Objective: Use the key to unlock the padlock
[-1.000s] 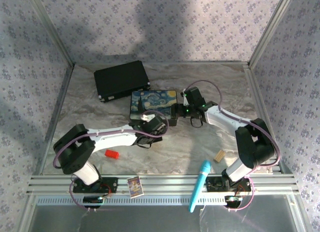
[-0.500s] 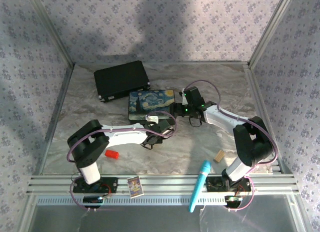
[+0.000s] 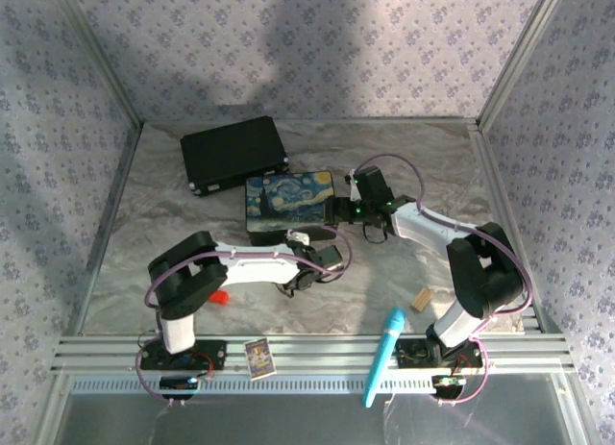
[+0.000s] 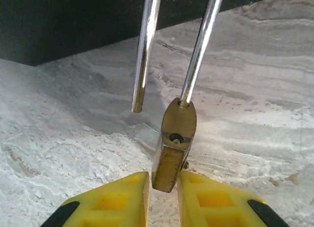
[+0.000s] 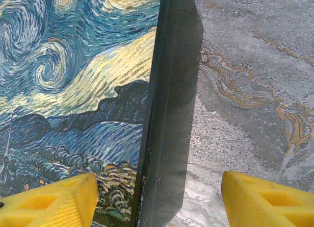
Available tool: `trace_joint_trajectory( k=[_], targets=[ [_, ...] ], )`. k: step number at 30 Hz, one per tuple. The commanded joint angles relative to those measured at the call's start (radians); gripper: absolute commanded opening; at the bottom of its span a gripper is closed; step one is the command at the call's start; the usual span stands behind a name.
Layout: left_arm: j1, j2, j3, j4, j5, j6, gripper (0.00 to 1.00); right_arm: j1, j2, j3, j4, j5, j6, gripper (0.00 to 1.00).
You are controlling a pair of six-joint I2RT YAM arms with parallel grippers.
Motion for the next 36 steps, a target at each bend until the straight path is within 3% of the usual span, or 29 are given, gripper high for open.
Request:
trace_joint_trajectory(
  k=[1, 9, 20, 23, 29, 31, 36],
  targets=[
    [-0.015, 0.040, 0.067, -0.121, -0.098, -0.010, 0.18, -0.010, 0.034, -0.049, -0.107, 0.028, 0.006, 0.68],
    [-0.058, 0.069, 0.092, -0.102, -0.071, 0.010, 0.12, -0.019, 0.039, -0.054, -0.097, 0.014, 0.010, 0.68],
    [-0.064, 0.026, 0.082, -0.067, -0.040, 0.029, 0.25, -0.030, 0.013, -0.039, -0.104, 0.000, 0.003, 0.68],
    [-0.062, -0.037, 0.068, -0.054, -0.040, 0.042, 0.37, -0.035, 0.002, -0.013, -0.114, -0.017, -0.013, 0.69],
    [-0.031, -0.269, -0.019, 0.038, -0.018, 0.103, 0.96, -0.038, -0.072, 0.044, -0.114, -0.055, -0.068, 0.83],
    [-0.007, -0.359, -0.060, 0.086, 0.005, 0.117, 1.00, -0.038, -0.118, 0.041, -0.102, -0.051, -0.069, 0.98],
    [0.104, -0.535, -0.162, 0.164, 0.159, 0.131, 1.00, -0.031, -0.242, 0.001, -0.100, -0.076, -0.081, 0.99]
  ],
)
